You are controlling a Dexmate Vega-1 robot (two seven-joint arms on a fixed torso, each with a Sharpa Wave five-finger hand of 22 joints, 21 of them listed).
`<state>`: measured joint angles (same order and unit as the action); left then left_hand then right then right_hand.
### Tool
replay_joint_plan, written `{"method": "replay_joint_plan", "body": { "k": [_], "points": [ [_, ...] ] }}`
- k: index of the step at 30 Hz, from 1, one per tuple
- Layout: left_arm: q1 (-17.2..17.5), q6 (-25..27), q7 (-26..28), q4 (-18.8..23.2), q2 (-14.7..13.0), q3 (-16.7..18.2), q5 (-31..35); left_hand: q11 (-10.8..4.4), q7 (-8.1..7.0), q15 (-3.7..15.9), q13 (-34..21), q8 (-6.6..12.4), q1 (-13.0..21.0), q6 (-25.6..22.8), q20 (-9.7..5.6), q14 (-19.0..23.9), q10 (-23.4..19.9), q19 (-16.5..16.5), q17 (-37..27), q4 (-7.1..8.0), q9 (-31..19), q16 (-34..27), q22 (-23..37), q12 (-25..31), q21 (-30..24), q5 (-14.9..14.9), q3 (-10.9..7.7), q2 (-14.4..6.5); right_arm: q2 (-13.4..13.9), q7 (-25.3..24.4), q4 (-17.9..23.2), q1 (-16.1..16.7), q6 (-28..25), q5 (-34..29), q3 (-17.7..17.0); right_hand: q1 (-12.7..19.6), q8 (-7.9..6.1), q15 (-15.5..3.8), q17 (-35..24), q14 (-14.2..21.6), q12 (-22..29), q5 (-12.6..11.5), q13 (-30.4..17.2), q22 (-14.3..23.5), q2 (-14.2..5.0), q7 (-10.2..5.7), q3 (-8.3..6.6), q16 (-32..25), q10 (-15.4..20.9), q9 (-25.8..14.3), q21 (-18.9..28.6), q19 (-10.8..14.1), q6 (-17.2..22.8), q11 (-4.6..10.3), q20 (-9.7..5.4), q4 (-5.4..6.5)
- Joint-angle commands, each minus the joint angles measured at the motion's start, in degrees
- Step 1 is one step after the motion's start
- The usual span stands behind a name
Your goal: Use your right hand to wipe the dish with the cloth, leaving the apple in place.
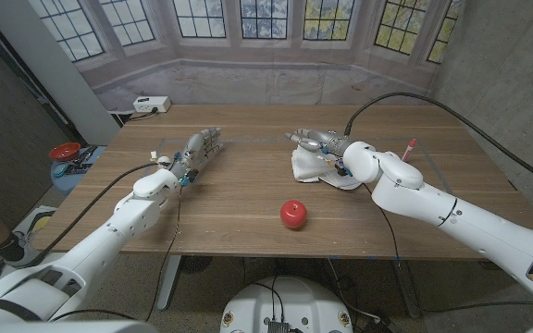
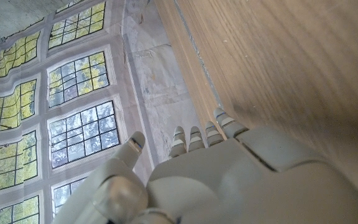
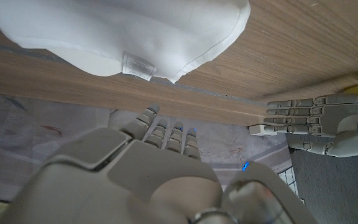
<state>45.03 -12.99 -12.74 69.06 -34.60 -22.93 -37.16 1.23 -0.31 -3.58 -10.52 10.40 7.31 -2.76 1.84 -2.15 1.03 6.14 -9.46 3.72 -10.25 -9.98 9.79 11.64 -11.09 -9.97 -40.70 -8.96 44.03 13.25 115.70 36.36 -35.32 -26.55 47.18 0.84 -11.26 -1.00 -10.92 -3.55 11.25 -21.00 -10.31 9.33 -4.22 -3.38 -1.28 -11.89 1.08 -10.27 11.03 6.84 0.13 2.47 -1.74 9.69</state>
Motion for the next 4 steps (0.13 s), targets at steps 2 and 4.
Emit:
{"method": "replay_joint_plan", "body": {
  "k": [2,4],
  "points": [
    [0.11,1.39,2.41,1.95,-0.22,-0.21,0.89,0.11,-0.20,-0.18,-0.31,0.27,0.63,-0.16,0.35,0.14,-0.05,-0.05,-0.18,0.23,-0.28,-0.07,0.21,0.05,-0.11,0.18,-0.29,0.14,-2.18,-0.87,-5.41,-2.67,3.28,1.66,-0.01,1.03,-0.35,-0.03,-0.10,0.22,-0.04,-0.22,-0.22,0.16,-4.66,-0.06,-0.28,-0.22,-0.17,-0.13,0.17,0.76,0.85,-0.25,0.03,-0.42],
    [0.14,1.32,2.78,2.12,-0.22,-0.20,1.08,0.06,-0.13,-0.19,-0.31,0.27,0.64,-0.15,0.36,0.15,-0.03,-0.06,-0.17,0.22,-0.28,-0.07,0.21,0.04,-0.11,0.18,-0.30,0.13,-2.43,-1.01,-6.56,-3.06,4.25,2.31,-0.14,1.19,-0.40,0.09,-0.08,0.38,-0.04,-0.23,-0.22,0.16,-4.62,-0.10,-0.36,-0.23,-0.14,-0.13,0.18,0.90,1.05,-0.27,0.08,-0.51]
  ]
}}
